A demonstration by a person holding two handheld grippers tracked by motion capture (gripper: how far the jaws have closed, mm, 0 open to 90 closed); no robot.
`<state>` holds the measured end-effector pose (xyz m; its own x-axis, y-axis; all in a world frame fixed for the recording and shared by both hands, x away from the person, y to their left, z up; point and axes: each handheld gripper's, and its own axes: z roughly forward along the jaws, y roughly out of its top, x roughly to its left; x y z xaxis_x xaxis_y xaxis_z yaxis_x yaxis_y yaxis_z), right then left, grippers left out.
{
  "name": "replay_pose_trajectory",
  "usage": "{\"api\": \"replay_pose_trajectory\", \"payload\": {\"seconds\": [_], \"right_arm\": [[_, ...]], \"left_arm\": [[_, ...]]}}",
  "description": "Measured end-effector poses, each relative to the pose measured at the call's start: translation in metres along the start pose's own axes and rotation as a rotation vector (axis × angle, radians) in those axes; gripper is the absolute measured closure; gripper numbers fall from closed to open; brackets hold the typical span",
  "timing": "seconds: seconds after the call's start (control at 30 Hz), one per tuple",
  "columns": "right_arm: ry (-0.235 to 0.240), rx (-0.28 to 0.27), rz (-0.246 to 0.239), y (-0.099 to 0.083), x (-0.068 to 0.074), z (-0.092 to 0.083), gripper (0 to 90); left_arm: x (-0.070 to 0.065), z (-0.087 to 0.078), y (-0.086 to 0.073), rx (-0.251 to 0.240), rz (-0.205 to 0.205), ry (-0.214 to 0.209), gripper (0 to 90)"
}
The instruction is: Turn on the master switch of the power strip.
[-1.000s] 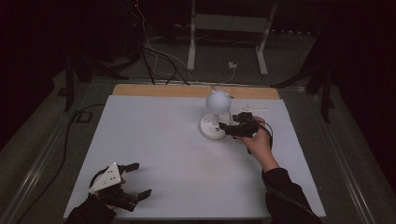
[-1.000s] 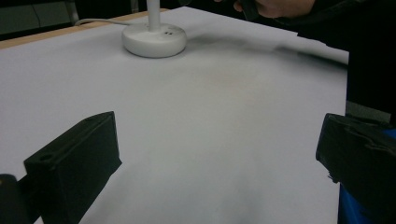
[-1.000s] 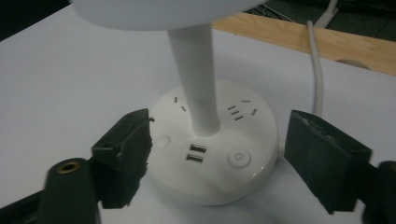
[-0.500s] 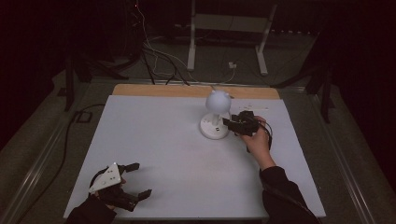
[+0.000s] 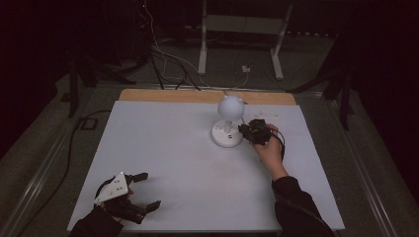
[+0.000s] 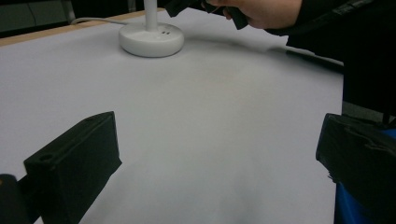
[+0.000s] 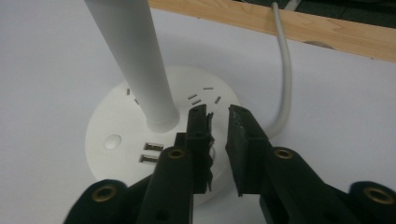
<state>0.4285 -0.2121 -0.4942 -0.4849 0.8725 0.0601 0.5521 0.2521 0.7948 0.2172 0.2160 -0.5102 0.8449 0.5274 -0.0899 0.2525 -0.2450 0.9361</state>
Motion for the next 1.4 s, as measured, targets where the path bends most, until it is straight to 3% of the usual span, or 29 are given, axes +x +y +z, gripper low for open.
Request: {"api": "replay_pose_trajectory", "payload": {"seconds": [0.13,0.23,1.0,1.3,1.4], "right_arm": [[-0.015,0.001,-0.013,-0.001,0.002,0.003,81.7],[-0.044,0.002,-0.009,-0.003,0.003,0.004,89.5],[-0.001,0.025,-0.024,-0.008,0.008,0.010,89.8],[-0.020,0.012,-0.053,-0.009,0.009,0.012,90.0],[-0.034,0.007,-0.092,-0.011,0.012,0.012,90.0]], "left_arm": [[0.000,0.000,0.000,0.001,0.000,0.000,0.1],[0.000,0.000,0.000,0.000,0.001,0.000,0.1],[0.001,0.001,-0.001,0.005,-0.002,0.000,0.1],[0.000,0.001,-0.001,0.006,-0.001,0.000,0.1],[0.000,0.001,-0.001,0.008,-0.001,0.000,0.1]]}}
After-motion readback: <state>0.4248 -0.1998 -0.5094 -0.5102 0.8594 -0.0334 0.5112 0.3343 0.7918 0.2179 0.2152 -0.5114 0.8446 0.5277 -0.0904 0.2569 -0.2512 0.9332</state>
